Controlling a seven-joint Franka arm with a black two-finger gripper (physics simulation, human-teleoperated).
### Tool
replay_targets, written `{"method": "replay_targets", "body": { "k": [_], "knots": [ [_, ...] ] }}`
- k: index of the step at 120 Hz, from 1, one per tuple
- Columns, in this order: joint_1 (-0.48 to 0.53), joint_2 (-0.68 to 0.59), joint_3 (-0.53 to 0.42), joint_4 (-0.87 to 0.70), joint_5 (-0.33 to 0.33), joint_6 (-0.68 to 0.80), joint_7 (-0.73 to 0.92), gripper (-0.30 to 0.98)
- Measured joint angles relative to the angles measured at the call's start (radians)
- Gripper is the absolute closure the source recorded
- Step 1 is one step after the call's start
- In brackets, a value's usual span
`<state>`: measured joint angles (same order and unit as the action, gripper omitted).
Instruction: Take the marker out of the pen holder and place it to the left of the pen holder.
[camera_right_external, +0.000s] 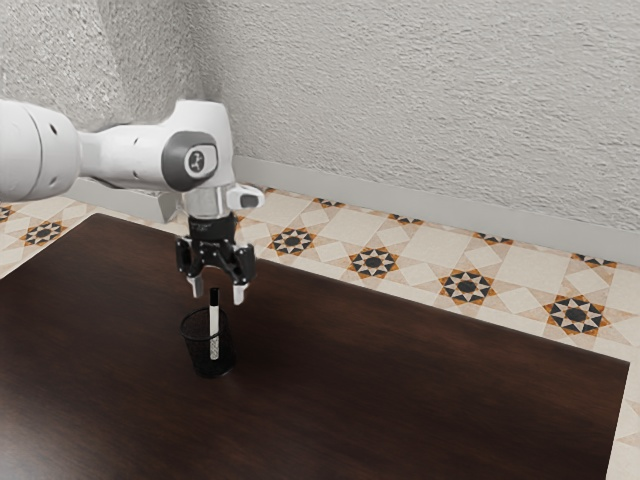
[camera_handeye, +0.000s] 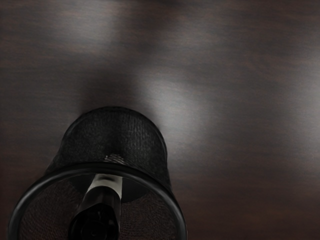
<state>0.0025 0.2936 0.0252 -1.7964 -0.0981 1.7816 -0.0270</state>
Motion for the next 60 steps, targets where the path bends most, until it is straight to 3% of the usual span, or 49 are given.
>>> {"method": "replay_targets", "body": {
  "k": [60],
  "knots": [
    [0.043,0.050,0.014,0.014,0.014,0.065,0.047,0.42]
  ]
}}
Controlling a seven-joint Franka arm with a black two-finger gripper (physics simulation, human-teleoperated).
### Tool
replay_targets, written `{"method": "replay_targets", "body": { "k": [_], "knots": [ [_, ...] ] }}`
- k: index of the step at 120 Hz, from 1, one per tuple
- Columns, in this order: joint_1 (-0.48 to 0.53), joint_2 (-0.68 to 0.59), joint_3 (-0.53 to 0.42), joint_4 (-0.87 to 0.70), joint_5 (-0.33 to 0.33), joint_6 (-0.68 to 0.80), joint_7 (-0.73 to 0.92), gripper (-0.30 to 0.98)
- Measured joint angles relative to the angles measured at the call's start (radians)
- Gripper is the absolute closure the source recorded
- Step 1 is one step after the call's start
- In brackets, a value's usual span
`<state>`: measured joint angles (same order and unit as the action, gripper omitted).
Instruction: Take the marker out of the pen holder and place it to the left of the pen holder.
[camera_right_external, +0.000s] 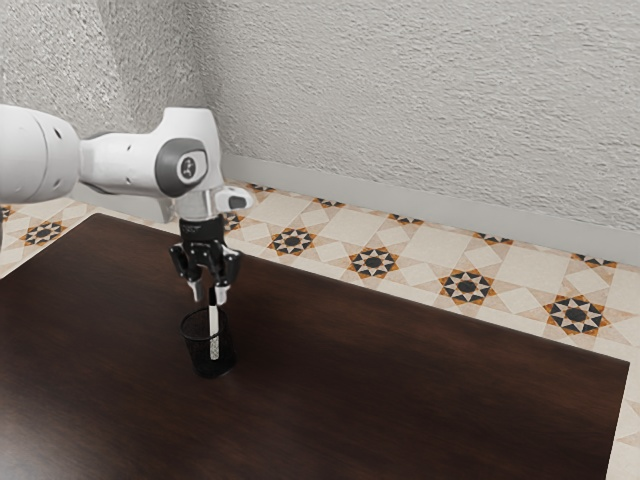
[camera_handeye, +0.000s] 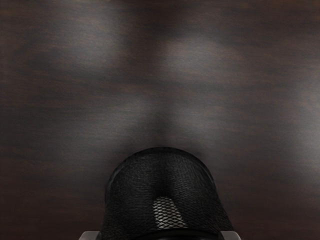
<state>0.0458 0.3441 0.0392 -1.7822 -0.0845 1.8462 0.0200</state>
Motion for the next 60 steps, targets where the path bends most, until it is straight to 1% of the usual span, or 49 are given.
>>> {"method": "replay_targets", "body": {
  "k": [37,55,60],
  "knots": [
    [0.016,0.003,-0.001,0.002,0.005,0.005,0.021,0.61],
    [0.014,-0.001,-0.005,-0.001,0.004,-0.008,0.026,0.56],
    [0.015,-0.002,-0.005,-0.001,0.004,-0.014,0.027,0.58]
  ]
}}
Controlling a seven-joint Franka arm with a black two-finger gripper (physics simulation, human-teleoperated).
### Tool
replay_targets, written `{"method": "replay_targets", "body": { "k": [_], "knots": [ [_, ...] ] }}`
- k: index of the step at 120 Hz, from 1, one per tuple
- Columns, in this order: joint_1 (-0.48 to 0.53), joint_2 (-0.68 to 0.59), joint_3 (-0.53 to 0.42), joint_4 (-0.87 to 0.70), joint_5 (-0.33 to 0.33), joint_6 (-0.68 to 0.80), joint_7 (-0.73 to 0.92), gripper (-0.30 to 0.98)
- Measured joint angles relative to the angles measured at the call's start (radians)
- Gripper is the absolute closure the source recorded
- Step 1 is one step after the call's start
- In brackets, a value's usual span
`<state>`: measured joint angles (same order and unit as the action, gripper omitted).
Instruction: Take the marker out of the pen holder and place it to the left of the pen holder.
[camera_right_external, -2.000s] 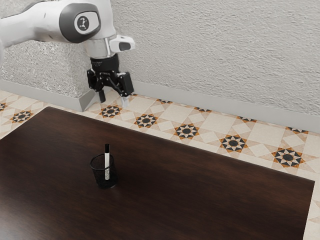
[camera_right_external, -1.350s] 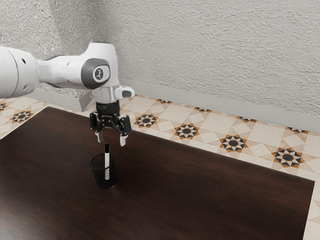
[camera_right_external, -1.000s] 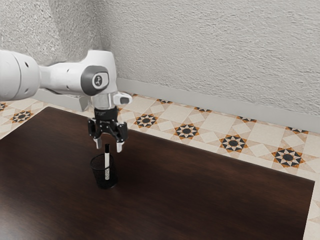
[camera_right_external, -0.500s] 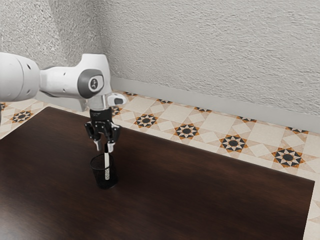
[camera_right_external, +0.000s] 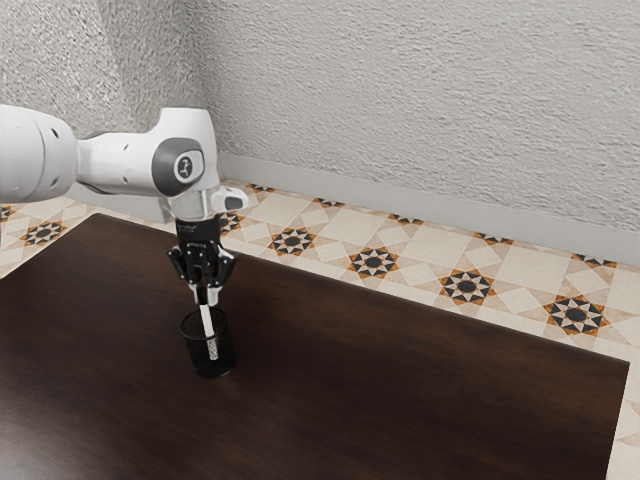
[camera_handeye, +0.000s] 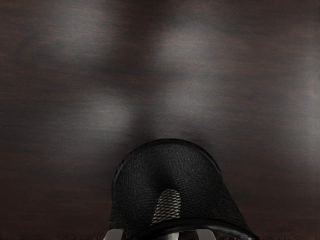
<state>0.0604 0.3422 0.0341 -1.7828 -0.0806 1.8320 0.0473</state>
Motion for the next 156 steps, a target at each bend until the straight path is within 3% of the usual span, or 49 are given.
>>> {"method": "replay_targets", "body": {
  "k": [32,66,88,100,121,134,156],
  "knots": [
    [0.001,-0.014,-0.005,0.001,0.001,-0.037,0.003,0.72],
    [-0.032,-0.272,-0.024,-0.037,0.012,-0.155,-0.013,0.76],
    [-0.024,-0.311,-0.019,-0.050,0.025,-0.248,-0.027,0.77],
    [-0.020,-0.265,0.044,-0.053,0.047,-0.298,-0.032,0.77],
    [0.096,-0.090,0.154,0.014,0.064,-0.381,-0.035,0.76],
    [0.130,0.050,0.171,0.085,0.058,-0.404,-0.034,0.76],
    [0.142,0.146,0.169,0.152,0.007,-0.403,-0.032,0.76]
  ]
}}
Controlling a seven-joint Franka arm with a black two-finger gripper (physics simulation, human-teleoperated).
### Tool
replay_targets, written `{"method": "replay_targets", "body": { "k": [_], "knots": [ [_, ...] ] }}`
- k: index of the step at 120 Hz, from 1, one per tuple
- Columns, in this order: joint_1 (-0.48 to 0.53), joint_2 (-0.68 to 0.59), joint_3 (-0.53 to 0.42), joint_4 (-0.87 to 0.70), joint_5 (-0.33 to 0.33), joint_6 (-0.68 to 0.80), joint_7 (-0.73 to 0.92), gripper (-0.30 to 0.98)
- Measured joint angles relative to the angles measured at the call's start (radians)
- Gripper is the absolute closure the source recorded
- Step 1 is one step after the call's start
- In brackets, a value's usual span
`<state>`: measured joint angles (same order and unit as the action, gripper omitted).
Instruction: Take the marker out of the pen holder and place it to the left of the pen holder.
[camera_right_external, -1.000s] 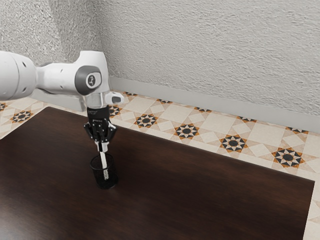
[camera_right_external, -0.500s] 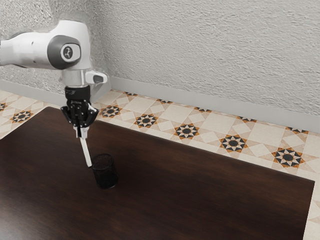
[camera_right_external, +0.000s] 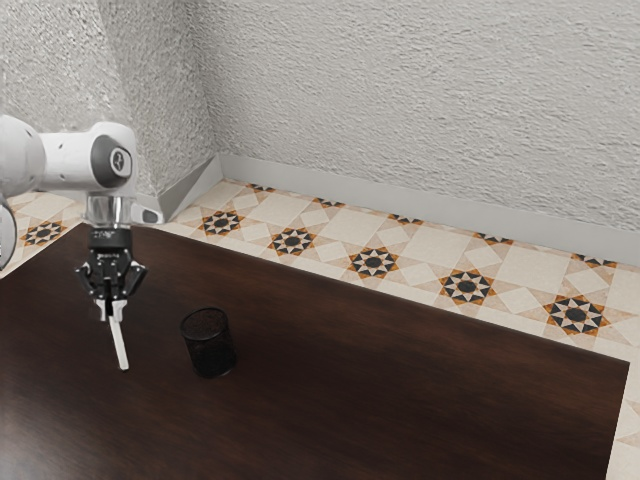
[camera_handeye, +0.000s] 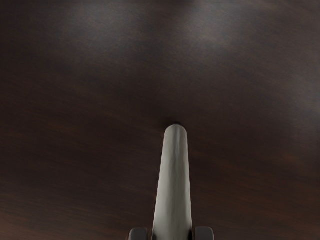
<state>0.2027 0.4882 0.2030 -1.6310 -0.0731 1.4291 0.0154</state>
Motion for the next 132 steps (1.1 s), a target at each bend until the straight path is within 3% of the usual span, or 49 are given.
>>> {"method": "replay_targets", "body": {
  "k": [25,48,85,103,116,132],
  "knots": [
    [-0.006,0.034,-0.017,0.025,-0.069,0.059,0.010,0.73],
    [-0.007,0.054,-0.025,0.026,-0.129,0.132,0.017,0.59],
    [-0.003,0.109,-0.025,0.026,-0.185,0.220,0.025,0.71],
    [0.002,0.101,-0.052,0.032,-0.185,0.230,0.037,0.39],
    [0.004,0.073,-0.054,0.028,-0.184,0.232,0.044,0.23],
    [-0.062,-0.255,-0.080,-0.090,-0.152,0.230,0.051,0.12]
  ]
}}
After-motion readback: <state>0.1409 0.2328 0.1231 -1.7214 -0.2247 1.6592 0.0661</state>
